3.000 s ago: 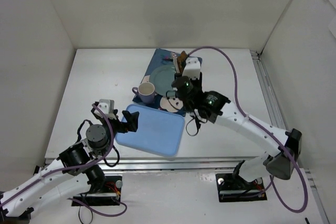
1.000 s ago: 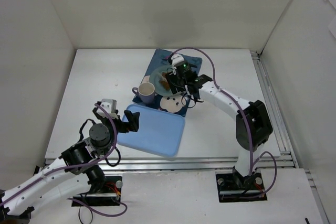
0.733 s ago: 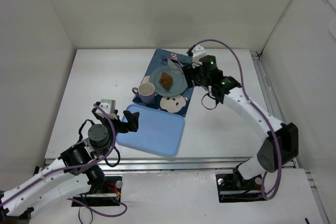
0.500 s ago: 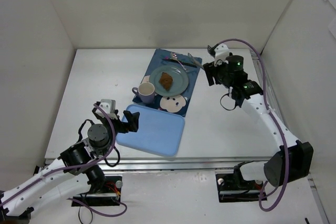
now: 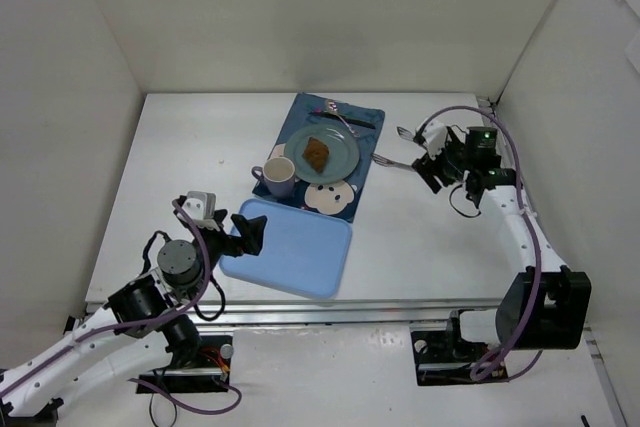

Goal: Place the bread

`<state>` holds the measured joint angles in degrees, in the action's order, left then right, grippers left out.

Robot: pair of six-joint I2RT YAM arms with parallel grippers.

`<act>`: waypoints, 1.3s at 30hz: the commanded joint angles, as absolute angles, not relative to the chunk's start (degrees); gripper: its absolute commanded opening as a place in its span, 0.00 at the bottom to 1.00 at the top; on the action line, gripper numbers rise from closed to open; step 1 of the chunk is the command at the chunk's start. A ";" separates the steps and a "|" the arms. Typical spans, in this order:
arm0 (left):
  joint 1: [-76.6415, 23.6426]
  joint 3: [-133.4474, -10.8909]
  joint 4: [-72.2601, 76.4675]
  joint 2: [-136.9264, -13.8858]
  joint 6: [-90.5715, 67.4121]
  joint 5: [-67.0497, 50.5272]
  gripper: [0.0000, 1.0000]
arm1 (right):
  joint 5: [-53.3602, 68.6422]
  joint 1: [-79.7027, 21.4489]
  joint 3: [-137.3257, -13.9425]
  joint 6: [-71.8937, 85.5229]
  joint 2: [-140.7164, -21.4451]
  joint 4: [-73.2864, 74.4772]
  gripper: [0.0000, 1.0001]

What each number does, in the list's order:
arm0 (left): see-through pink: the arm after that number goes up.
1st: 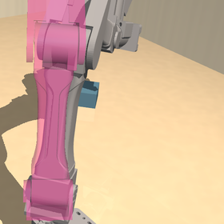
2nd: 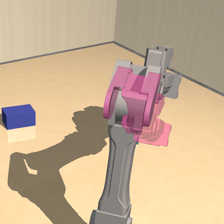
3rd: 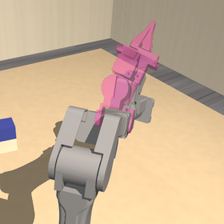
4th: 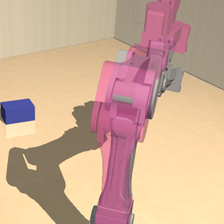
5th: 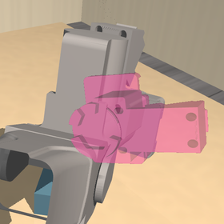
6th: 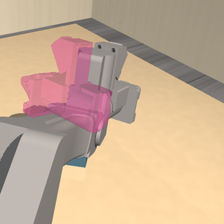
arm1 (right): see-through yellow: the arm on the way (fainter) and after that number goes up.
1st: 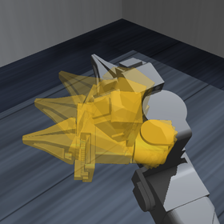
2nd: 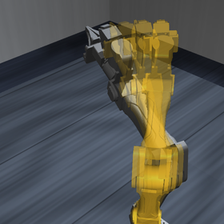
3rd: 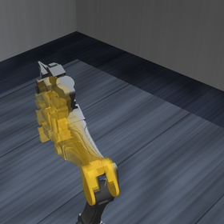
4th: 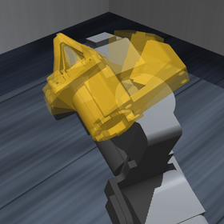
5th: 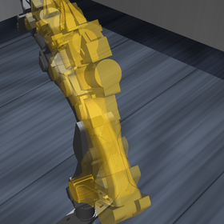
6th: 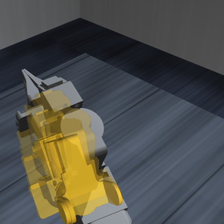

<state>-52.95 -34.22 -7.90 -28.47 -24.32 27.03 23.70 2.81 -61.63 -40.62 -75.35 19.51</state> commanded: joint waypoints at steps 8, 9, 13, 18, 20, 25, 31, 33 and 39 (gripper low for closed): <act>-53.26 -36.30 -5.19 -32.25 -24.43 25.75 0.98 | 38.12 13.18 -58.87 -55.63 -79.52 29.96 0.67; -53.26 -36.04 -5.19 -32.26 -24.52 26.45 0.98 | 38.84 13.18 -59.67 -56.42 -80.58 30.84 0.67; -53.26 -36.21 -5.36 -32.69 -24.43 26.54 0.98 | 40.08 13.18 -61.61 -58.62 -83.49 34.62 0.68; -53.26 -36.39 -5.36 -32.08 -24.52 25.67 0.98 | 35.34 13.18 -61.78 -62.39 -85.78 35.59 0.67; -53.26 -36.30 -5.36 -31.73 -24.52 25.14 0.98 | 34.63 13.18 -62.58 -64.50 -87.36 35.95 0.67; -53.26 -35.86 -5.10 -30.59 -24.52 24.79 0.98 | 34.37 13.27 -66.79 -66.27 -93.50 38.14 0.68; -53.26 -36.12 -5.01 -31.11 -24.43 24.35 0.98 | 34.45 13.27 -69.78 -68.29 -99.04 39.29 0.69; -53.26 -36.12 -5.01 -31.20 -24.52 24.70 0.98 | 33.58 13.18 -70.57 -68.38 -100.10 39.37 0.71; -53.26 -36.12 -5.10 -30.85 -24.35 24.79 0.98 | 32.34 13.10 -72.42 -69.08 -103.53 39.73 0.73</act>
<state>-52.99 -34.22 -7.90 -30.52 -24.29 25.08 32.97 13.21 -69.52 -67.61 -103.33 39.07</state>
